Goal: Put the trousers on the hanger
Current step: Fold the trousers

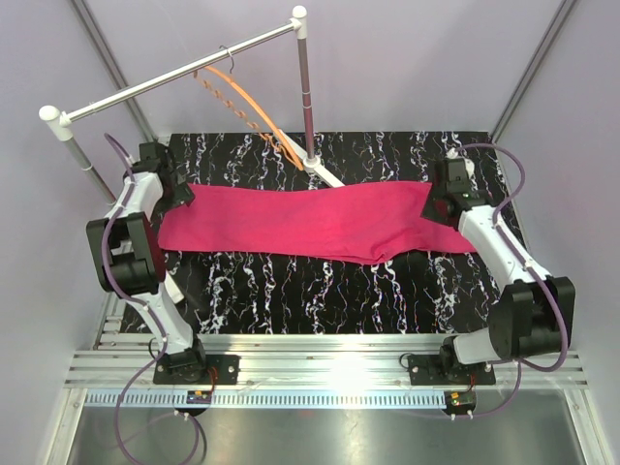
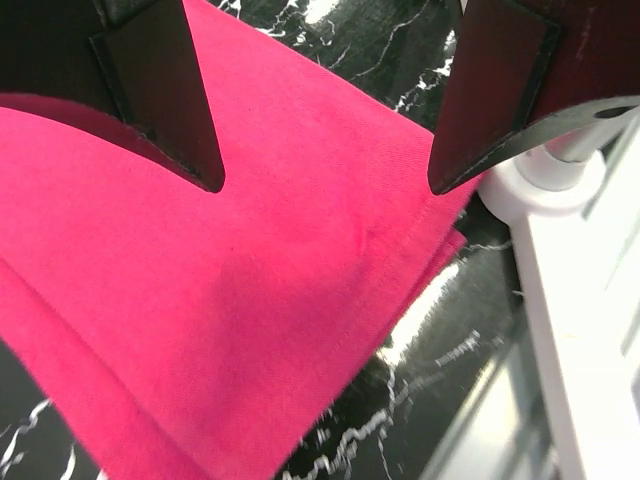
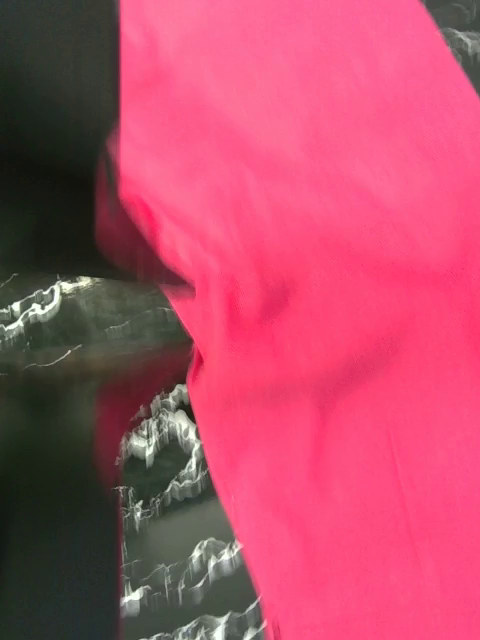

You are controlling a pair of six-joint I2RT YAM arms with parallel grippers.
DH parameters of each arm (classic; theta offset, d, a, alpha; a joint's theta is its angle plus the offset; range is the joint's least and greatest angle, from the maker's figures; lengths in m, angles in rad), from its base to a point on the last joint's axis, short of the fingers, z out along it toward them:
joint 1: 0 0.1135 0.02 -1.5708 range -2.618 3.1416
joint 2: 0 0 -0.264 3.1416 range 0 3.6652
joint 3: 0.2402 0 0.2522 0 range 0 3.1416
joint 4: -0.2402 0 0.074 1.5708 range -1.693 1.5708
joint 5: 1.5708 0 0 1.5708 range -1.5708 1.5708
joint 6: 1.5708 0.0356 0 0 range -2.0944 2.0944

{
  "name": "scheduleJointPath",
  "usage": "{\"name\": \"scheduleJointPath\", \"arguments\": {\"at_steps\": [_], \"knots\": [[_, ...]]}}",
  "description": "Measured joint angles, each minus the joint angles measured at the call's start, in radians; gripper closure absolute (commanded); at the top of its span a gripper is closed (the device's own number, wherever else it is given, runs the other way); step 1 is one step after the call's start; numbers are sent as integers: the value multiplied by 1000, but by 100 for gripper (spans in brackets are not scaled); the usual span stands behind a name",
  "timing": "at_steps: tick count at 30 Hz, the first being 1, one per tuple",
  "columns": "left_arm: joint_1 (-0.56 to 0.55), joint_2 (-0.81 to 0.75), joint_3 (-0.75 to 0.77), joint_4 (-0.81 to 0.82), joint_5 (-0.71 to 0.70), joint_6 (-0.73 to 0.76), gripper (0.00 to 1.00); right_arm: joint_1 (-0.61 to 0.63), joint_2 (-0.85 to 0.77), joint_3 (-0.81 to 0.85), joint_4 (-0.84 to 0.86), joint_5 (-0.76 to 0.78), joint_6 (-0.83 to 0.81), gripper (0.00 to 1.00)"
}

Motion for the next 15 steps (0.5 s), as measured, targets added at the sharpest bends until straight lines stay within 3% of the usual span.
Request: {"name": "scheduleJointPath", "arguments": {"at_steps": [1, 2, 9, 15], "knots": [[0, 2, -7, 0, 8, -3, 13, 22, -8, -19, 18, -18, 12, 93], [0, 2, -15, 2, 16, -10, 13, 47, -16, -39, 41, -34, 23, 100], [-8, -17, -100, 21, 66, -51, 12, 200, -19, -119, 206, -177, 90, 100], [-34, -122, -136, 26, 92, -53, 9, 334, 139, -85, 336, -254, 125, 100]]}}
